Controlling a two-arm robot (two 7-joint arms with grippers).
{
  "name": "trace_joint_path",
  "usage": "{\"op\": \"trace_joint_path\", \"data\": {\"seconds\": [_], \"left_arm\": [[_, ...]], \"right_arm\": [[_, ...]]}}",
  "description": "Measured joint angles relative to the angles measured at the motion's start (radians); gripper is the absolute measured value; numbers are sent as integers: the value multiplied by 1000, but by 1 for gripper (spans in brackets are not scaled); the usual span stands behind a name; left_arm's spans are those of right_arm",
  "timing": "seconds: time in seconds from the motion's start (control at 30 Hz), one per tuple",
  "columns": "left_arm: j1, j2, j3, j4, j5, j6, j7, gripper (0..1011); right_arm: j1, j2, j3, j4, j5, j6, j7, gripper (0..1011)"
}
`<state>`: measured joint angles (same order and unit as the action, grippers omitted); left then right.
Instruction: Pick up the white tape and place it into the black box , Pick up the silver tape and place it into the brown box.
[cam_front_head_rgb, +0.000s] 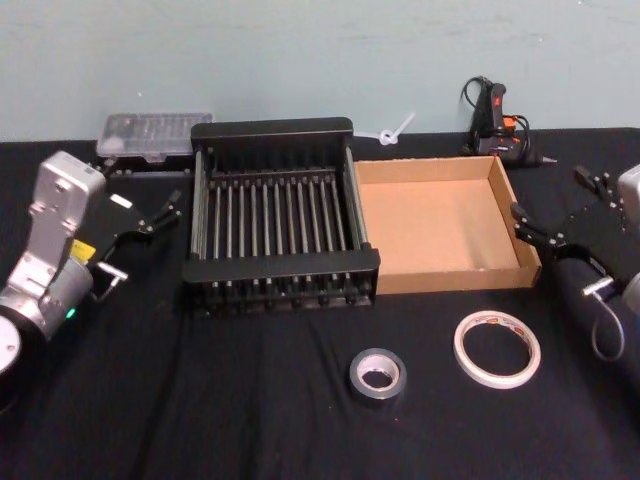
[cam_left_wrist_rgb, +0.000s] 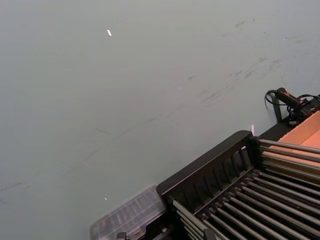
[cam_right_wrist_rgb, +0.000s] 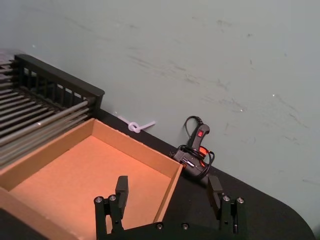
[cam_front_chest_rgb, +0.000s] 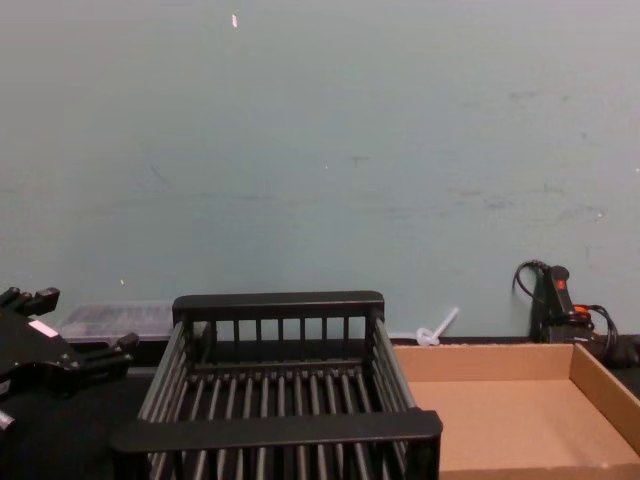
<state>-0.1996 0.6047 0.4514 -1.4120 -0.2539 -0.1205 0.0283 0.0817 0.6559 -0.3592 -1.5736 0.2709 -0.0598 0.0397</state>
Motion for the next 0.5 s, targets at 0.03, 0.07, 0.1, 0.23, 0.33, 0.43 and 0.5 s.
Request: {"op": "trace_joint_path", "data": {"seconds": [0.03, 0.07, 0.1, 0.23, 0.33, 0.43, 0.5], "left_arm": [[0, 0, 0, 0, 0, 0, 0, 1001], [0, 0, 0, 0, 0, 0, 0, 1001], [0, 0, 0, 0, 0, 0, 0, 1001], [0, 0, 0, 0, 0, 0, 0, 1001], [0, 0, 0, 0, 0, 0, 0, 1001], [0, 0, 0, 0, 0, 0, 0, 1001], [0, 0, 0, 0, 0, 0, 0, 1001]], "right_arm": [[-14, 5, 10, -19, 8, 11, 5, 1002], [-21, 9, 16, -29, 14, 18, 8, 1002], [-28, 11, 21, -40, 20, 25, 10, 1002], [-68, 24, 54, -94, 62, 86, 27, 1002], [-93, 29, 74, -124, 83, 130, 30, 1002], [-109, 32, 84, -140, 87, 151, 29, 1002], [-128, 38, 91, -157, 88, 171, 33, 1002]]}}
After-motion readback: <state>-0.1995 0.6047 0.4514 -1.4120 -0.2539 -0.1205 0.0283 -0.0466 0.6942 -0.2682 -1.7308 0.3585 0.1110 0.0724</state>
